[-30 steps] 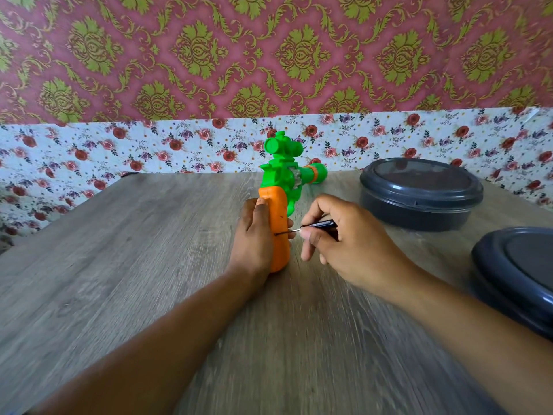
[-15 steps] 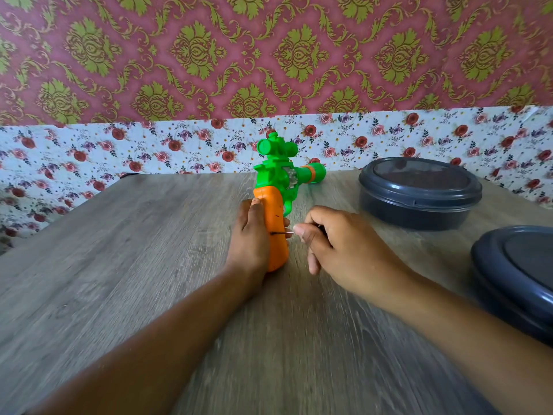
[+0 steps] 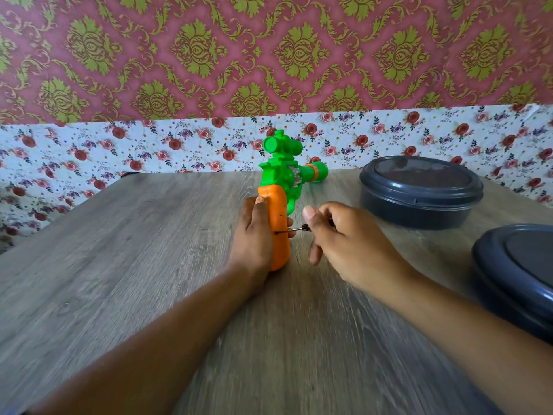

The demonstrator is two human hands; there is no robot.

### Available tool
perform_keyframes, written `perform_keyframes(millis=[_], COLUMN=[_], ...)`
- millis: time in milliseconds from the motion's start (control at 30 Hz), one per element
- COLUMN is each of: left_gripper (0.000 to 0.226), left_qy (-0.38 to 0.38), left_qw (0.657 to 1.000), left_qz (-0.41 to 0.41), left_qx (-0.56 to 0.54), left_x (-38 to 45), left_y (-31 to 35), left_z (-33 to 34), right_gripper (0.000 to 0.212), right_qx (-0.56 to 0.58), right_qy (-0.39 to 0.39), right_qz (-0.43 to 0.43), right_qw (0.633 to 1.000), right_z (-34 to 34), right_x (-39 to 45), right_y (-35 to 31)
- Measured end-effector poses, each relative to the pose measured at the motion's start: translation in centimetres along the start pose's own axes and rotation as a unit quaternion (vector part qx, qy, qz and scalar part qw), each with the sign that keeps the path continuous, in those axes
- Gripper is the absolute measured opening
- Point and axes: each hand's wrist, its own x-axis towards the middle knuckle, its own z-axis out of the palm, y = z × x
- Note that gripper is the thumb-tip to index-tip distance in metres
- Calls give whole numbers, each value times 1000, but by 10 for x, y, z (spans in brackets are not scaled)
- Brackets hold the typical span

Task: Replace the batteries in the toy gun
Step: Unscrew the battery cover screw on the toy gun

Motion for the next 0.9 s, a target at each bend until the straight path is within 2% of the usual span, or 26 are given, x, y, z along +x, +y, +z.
perform_keyframes(millis=[100, 233, 400, 567, 600, 767, 900], left_gripper=[25, 24, 24, 26, 26, 25, 29], left_qy=[6, -1, 6, 9, 11, 6, 11], left_qw=[1000, 1000, 1000, 1000, 1000, 1000, 1000], left_qz=[2, -2, 2, -5, -4, -6, -4], left_qx=[2, 3, 2, -2, 2, -6, -3], left_x=[0, -2, -3, -2, -2, -3, -1], left_y=[0, 2, 5, 4, 4, 4, 3], left_z=[0, 0, 0, 1, 1, 1, 1], right_gripper=[39, 20, 9, 10, 9, 36, 34], right_qx=[-36, -19, 68, 125, 120, 8, 0], right_qy=[7, 21, -10, -31, -28, -27, -43], right_qz=[-28, -59, -86, -64, -55, 1, -2], right_qw=[999, 998, 994, 990, 991, 1000, 999], right_z=[-1, 0, -6, -4, -2, -1, -1], right_x=[-1, 0, 0, 1, 0, -3, -1], right_y=[0, -3, -5, -3, -3, -8, -6])
